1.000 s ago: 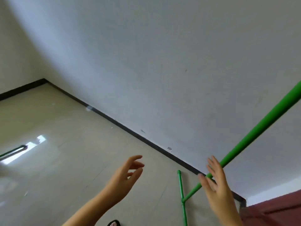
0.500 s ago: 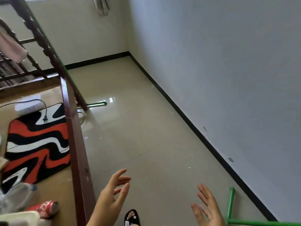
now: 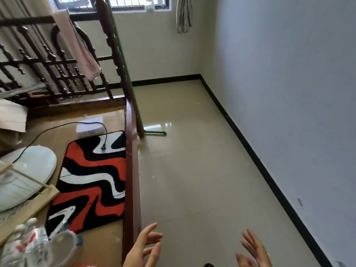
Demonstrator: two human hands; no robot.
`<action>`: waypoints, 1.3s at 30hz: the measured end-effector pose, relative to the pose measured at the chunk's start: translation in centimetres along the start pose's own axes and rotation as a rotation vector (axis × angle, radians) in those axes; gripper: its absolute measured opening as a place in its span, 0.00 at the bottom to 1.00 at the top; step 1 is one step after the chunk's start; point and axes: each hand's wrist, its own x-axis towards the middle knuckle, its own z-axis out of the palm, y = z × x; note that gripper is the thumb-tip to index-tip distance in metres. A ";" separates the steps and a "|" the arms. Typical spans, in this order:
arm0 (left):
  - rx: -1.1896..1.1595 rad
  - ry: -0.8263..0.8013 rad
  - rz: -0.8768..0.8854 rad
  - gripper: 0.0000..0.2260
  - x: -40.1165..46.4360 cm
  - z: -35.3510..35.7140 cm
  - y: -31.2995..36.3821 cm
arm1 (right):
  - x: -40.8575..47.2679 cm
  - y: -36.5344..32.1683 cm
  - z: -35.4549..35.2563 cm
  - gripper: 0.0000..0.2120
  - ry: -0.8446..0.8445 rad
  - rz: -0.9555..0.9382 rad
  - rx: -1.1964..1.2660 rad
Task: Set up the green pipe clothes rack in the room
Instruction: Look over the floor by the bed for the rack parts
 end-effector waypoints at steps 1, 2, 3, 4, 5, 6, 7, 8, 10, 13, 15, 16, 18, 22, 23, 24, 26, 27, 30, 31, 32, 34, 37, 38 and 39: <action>-0.012 0.014 -0.010 0.31 1.1 0.0 0.0 | 1.3 -0.4 0.5 0.34 -0.019 0.006 -0.005; -0.018 0.020 -0.012 0.31 2.3 0.1 0.1 | 2.6 -0.9 1.0 0.30 -0.037 0.013 -0.010; -0.017 0.024 -0.007 0.31 3.6 0.1 0.2 | 4.1 -1.4 1.4 0.28 -0.054 0.018 -0.021; -0.009 0.027 0.003 0.31 4.9 0.1 0.5 | 5.7 -2.0 1.7 0.30 -0.068 0.016 -0.035; -0.003 0.038 0.012 0.29 6.3 0.1 0.9 | 7.4 -2.7 1.9 0.34 -0.079 0.002 -0.057; 0.000 0.051 0.026 0.26 7.7 0.1 1.5 | 9.0 -3.4 2.2 0.39 -0.088 -0.013 -0.088; -0.003 0.068 0.040 0.22 9.0 0.1 2.2 | 10.6 -4.3 2.4 0.39 -0.103 -0.038 -0.119; -0.013 0.086 0.050 0.18 10.3 0.2 2.8 | 12.2 -5.1 2.6 0.37 -0.119 -0.079 -0.150; -0.051 0.116 0.047 0.14 13.2 0.6 4.0 | 15.4 -6.7 2.7 0.29 -0.142 -0.159 -0.188; -0.096 0.150 0.037 0.13 17.2 1.1 5.6 | 20.5 -9.2 3.0 0.25 -0.218 -0.198 -0.244; -0.109 0.163 0.017 0.15 19.7 1.6 6.0 | 23.7 -10.0 3.5 0.26 -0.261 -0.184 -0.283; -0.119 0.164 0.012 0.15 20.8 1.7 6.2 | 24.9 -10.4 3.9 0.26 -0.273 -0.176 -0.292; -0.126 0.174 -0.006 0.15 23.4 1.7 6.4 | 27.5 -11.1 4.8 0.26 -0.289 -0.168 -0.319; -0.149 0.184 -0.047 0.14 29.9 0.9 6.8 | 33.5 -12.4 7.4 0.26 -0.287 -0.152 -0.353; -0.150 0.181 -0.060 0.14 31.8 0.7 6.7 | 35.1 -12.6 8.5 0.26 -0.285 -0.147 -0.352; -0.145 0.180 -0.068 0.14 33.8 0.3 6.7 | 36.8 -12.8 9.7 0.26 -0.284 -0.140 -0.352; -0.132 0.179 -0.074 0.14 38.0 -0.8 6.5 | 40.0 -13.0 12.4 0.25 -0.281 -0.124 -0.338; -0.125 0.176 -0.079 0.14 40.0 -1.3 6.3 | 41.6 -13.1 13.8 0.24 -0.281 -0.113 -0.327; -0.089 0.172 -0.078 0.15 45.5 -2.7 5.8 | 46.0 -13.2 17.6 0.22 -0.276 -0.099 -0.290; -0.080 0.166 -0.089 0.16 47.0 -3.0 5.7 | 47.3 -13.2 18.6 0.22 -0.278 -0.091 -0.283; -0.073 0.162 -0.099 0.16 48.4 -3.2 5.5 | 48.5 -13.3 19.4 0.22 -0.279 -0.081 -0.278; -0.059 0.155 -0.123 0.15 51.0 -3.5 5.3 | 51.0 -13.4 20.6 0.23 -0.277 -0.057 -0.271; -0.045 0.151 -0.149 0.15 55.2 -3.7 5.6 | 54.9 -13.8 22.0 0.20 -0.290 -0.034 -0.235; -0.043 0.150 -0.150 0.15 56.7 -3.6 5.9 | 56.4 -14.0 22.3 0.20 -0.298 -0.035 -0.230; -0.044 0.152 -0.157 0.15 58.2 -3.4 6.2 | 58.0 -14.2 22.5 0.20 -0.306 -0.032 -0.227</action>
